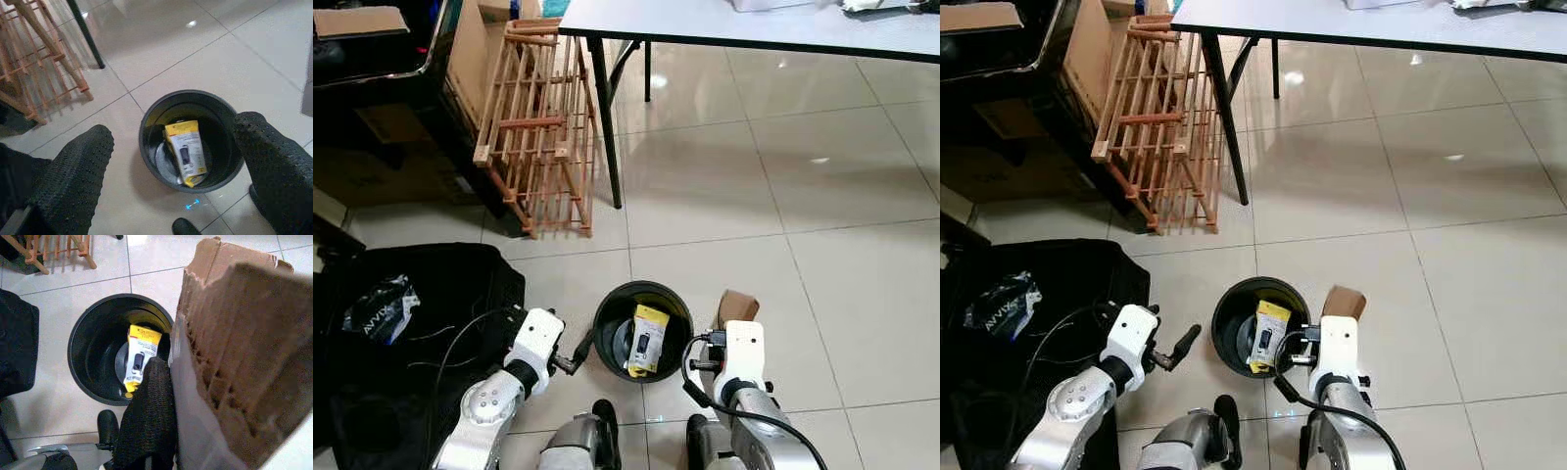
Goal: Picking trash to rubbish bin
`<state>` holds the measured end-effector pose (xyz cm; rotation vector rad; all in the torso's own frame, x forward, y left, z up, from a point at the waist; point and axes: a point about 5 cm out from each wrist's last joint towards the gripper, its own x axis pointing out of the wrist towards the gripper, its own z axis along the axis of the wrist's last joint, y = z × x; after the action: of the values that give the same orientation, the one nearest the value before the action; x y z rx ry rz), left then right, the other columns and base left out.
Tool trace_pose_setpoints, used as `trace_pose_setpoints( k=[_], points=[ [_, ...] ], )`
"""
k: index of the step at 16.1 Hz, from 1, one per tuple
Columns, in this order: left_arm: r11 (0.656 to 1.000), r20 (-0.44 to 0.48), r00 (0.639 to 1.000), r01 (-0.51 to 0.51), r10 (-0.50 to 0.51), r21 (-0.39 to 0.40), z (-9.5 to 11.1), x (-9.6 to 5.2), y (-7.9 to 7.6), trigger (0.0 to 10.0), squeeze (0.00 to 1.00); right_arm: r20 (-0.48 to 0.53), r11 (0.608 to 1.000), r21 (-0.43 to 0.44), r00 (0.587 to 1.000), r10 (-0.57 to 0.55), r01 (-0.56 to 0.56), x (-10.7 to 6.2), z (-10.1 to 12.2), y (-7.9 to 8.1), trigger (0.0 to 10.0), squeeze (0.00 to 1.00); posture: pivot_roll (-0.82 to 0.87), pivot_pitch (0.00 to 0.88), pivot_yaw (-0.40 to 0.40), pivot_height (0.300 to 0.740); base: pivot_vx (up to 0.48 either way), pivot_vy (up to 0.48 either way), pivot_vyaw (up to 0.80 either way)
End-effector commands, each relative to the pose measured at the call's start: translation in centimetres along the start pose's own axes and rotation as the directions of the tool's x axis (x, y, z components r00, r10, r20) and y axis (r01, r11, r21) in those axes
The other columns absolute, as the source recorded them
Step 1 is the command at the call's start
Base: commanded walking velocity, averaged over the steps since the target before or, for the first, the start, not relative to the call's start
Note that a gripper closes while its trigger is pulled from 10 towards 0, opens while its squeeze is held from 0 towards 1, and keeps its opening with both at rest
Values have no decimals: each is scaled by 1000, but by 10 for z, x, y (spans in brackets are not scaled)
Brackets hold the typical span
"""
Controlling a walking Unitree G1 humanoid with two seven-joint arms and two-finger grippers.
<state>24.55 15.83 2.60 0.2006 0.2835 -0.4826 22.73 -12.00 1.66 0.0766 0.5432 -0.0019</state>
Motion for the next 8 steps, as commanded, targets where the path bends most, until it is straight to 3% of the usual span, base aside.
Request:
trace_pose_setpoints(
  k=[1, 8],
  points=[
    [999, 3, 999, 36, -36, -17, -2, -5, -3, 10000, 0, -41, 1000, 16, 999, 2, -2, -3, -11, 6, 10000, 0, 2, 294, 108, 740, 0, 0, 0],
    [999, -26, 999, 39, -39, -14, -8, -4, -3, 10000, 0, -29, 1000, 14, 999, 28, -27, -1, -7, 9, 10000, 0, 0, 296, 105, 740, 0, 0, 0]
  ],
)
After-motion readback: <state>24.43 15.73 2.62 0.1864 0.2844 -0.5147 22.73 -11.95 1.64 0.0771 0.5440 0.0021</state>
